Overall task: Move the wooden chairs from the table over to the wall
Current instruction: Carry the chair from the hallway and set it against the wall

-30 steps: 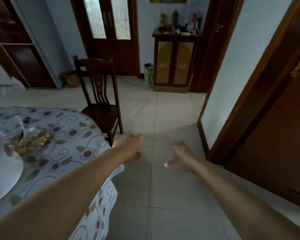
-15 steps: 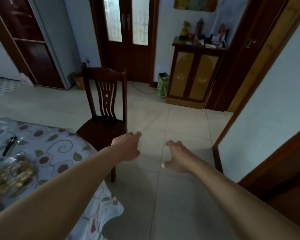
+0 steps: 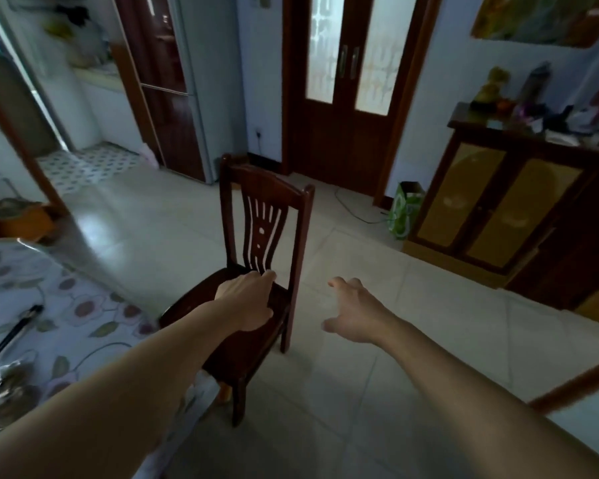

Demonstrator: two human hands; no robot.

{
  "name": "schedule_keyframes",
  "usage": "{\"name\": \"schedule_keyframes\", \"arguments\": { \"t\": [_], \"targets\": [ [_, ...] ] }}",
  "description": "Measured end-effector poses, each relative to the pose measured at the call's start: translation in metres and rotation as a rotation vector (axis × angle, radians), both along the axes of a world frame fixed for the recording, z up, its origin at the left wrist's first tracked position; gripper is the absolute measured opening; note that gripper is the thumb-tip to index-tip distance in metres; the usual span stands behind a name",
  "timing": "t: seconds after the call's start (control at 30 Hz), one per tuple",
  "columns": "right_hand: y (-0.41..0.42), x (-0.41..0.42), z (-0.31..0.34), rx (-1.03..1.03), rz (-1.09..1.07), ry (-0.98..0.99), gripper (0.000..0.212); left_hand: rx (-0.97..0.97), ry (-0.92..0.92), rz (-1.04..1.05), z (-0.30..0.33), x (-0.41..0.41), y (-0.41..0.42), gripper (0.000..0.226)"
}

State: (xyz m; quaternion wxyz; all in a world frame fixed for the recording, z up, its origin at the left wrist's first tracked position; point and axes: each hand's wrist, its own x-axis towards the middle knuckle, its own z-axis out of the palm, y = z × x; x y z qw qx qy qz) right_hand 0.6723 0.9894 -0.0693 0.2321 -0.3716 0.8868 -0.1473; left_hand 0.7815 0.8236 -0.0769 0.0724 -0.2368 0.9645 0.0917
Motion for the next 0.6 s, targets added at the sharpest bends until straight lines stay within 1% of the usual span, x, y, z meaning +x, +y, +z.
{"name": "schedule_keyframes", "arguments": {
  "t": [0.1, 0.2, 0.27, 0.5, 0.6],
  "targets": [
    [-0.038, -0.046, 0.003, -0.007, 0.052, 0.010, 0.081, 0.009, 0.021, 0.049, 0.001, -0.033, -0.028, 0.064],
    [-0.073, -0.073, 0.002, -0.025, 0.102, 0.016, 0.081, -0.018, 0.024, 0.074, 0.002, -0.055, -0.057, 0.057],
    [-0.100, -0.092, 0.000, -0.050, 0.115, 0.023, 0.080, -0.035, 0.031, 0.092, 0.002, -0.071, -0.081, 0.059],
    [-0.204, -0.153, -0.012, -0.074, 0.128, 0.027, 0.083, -0.076, 0.035, 0.094, -0.004, -0.146, -0.177, 0.057],
    [-0.250, -0.181, -0.020, -0.057, 0.101, 0.073, 0.082, -0.069, 0.044, 0.078, -0.014, -0.184, -0.220, 0.058]
  ]
}}
